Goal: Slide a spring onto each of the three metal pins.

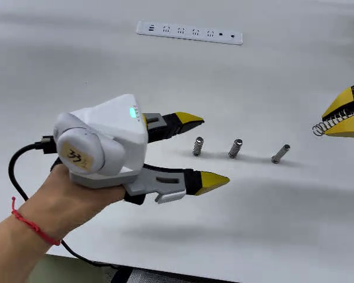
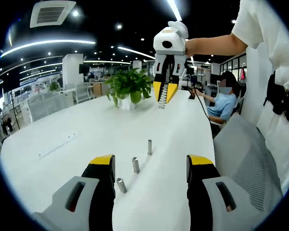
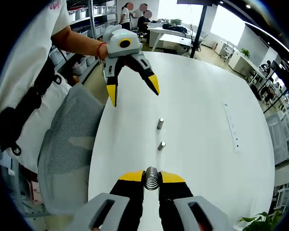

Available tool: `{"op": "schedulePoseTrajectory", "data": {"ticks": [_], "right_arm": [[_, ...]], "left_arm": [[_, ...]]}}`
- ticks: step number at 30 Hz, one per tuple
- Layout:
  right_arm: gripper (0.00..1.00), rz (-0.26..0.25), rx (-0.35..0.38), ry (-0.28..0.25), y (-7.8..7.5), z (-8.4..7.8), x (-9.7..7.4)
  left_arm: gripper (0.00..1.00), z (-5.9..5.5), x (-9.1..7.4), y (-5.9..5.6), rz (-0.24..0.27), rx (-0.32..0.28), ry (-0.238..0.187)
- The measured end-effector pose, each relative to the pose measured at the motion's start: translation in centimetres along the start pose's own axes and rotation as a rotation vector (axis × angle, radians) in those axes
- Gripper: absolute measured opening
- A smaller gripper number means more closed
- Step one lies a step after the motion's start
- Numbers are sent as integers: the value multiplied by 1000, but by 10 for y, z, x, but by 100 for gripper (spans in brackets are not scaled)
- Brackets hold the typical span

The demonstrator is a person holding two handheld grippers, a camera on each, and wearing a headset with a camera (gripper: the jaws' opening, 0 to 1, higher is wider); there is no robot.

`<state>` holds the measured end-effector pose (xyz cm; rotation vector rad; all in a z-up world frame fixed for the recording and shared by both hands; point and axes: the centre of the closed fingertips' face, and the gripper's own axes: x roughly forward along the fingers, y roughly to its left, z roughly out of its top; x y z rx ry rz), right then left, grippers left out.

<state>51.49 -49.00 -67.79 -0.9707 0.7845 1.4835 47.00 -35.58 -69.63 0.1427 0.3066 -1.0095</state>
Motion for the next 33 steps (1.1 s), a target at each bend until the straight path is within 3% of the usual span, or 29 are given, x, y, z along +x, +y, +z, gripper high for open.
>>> {"op": "schedulePoseTrajectory", "data": {"ticks": [6,12,19,22,33], "right_arm": [[7,-7,31,39,-10,-12,16],[7,-12,49,70,-19,-19,28],[7,-11,72,101,-28,-31,48],[7,-5,78,111,-29,-33,56],[7,26,90,148,-32,-45,77]], "left_arm": [[77,-9,-7,11,15,-3,-21],[88,-19,-7,11,1,-3,-15],[94,-30,-8,10,-16,-14,-10],[99,-28,-9,14,-5,-28,-32],[99,-30,-12,19,14,-41,-46]]}}
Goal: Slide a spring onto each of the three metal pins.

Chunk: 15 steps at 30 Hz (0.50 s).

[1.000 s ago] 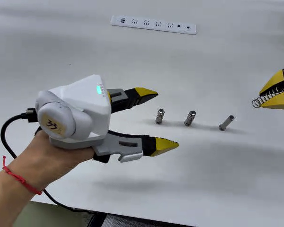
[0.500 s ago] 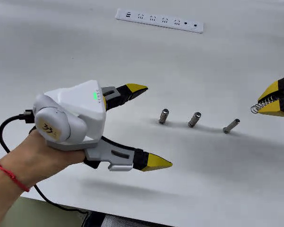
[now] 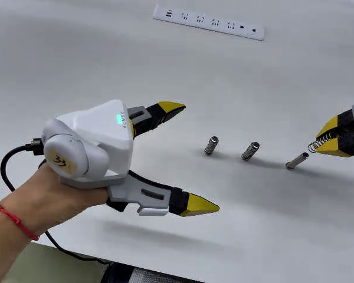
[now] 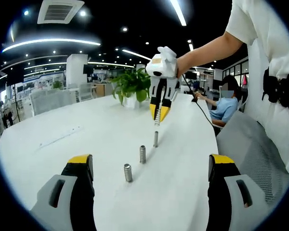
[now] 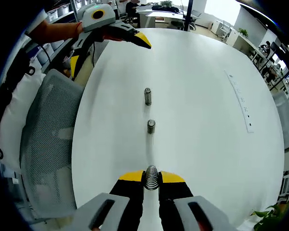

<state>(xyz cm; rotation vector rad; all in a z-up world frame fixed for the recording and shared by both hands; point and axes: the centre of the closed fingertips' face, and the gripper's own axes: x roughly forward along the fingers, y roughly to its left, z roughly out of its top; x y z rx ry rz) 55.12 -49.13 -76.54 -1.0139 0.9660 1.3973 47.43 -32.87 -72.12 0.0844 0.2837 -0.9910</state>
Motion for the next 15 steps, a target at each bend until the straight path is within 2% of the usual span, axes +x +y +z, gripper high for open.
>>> {"op": "schedulePoseTrajectory", "data": {"ticks": [15], "right_arm": [[7,22,12,18,2,-4,12]], "left_arm": [[99,-3,2,0,-1,-22,-6]]}}
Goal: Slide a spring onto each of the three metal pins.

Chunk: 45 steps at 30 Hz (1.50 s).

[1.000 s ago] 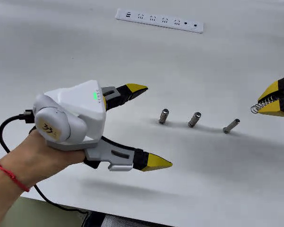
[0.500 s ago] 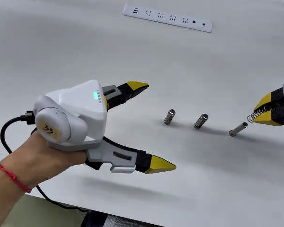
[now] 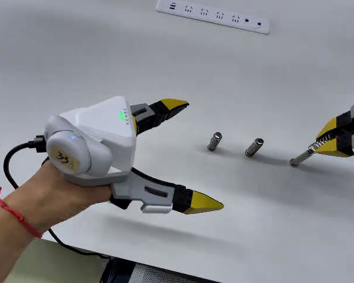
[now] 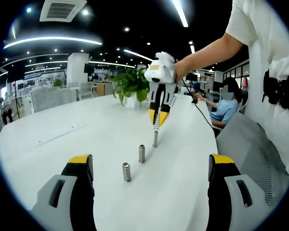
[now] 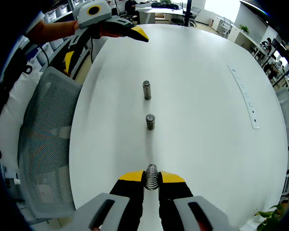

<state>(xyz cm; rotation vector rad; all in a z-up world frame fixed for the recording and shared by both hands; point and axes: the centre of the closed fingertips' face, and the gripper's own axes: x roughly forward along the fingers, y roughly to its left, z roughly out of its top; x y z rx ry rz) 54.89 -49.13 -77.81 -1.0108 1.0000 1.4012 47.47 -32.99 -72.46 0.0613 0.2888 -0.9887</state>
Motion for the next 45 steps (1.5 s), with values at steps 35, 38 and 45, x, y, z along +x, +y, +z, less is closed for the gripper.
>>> {"op": "schedulePoseTrajectory", "data": {"ticks": [35,38,45], "right_arm": [[7,16,4,10,1,-8,17],[7,15,8,7,2,-8,18],[7,16,10,4,3,-7,21]], "left_arm": [[97,-1,4,-3,-5,-28,-14],[97,-2,5,-4,-7,-29,-12],[97,-1,6,-3,-7,-34,-17]]}}
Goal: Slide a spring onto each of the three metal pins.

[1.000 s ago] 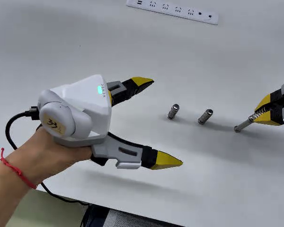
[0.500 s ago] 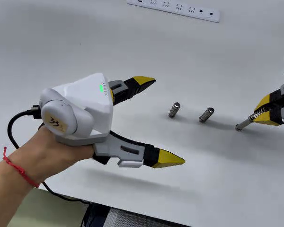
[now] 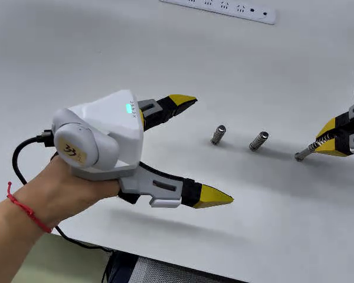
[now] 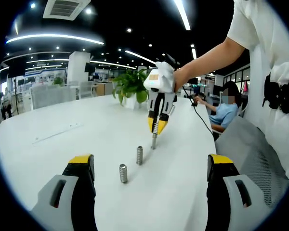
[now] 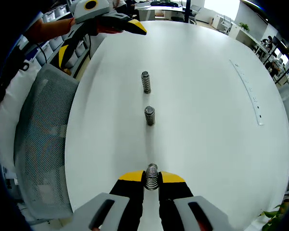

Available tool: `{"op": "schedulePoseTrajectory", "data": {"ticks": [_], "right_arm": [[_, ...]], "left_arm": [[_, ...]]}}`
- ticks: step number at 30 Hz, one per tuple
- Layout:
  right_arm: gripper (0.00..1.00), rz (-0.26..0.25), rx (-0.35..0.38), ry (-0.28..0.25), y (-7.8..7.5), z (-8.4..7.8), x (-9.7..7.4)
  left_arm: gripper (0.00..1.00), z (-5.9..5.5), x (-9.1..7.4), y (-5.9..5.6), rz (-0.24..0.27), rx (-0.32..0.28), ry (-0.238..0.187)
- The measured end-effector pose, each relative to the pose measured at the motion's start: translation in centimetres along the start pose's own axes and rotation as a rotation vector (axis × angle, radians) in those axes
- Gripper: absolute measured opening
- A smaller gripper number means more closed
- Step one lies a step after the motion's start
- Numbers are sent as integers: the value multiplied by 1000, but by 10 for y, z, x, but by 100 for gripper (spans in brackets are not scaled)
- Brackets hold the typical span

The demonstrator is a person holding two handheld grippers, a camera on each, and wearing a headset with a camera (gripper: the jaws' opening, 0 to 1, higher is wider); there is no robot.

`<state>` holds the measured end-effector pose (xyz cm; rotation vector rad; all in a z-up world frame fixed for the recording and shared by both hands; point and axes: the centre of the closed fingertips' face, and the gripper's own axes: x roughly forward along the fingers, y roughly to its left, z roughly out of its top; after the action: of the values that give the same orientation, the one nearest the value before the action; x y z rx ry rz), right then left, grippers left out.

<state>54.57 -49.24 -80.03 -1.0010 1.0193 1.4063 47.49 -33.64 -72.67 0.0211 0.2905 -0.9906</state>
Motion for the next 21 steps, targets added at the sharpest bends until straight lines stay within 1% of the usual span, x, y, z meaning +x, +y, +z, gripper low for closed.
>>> {"op": "schedulePoseTrajectory", "data": {"ticks": [8,10,21], "right_arm": [[7,0,5,-5,0,-1,6],[7,-1,4,-6,-3,-2,8],[7,-9,15,-15,0,0,17]], "left_arm": [[97,-1,-1,1,-1,-1,1],[96,-2,-1,1,0,-2,2],[96,-3,1,0,-2,-8,-2]]}}
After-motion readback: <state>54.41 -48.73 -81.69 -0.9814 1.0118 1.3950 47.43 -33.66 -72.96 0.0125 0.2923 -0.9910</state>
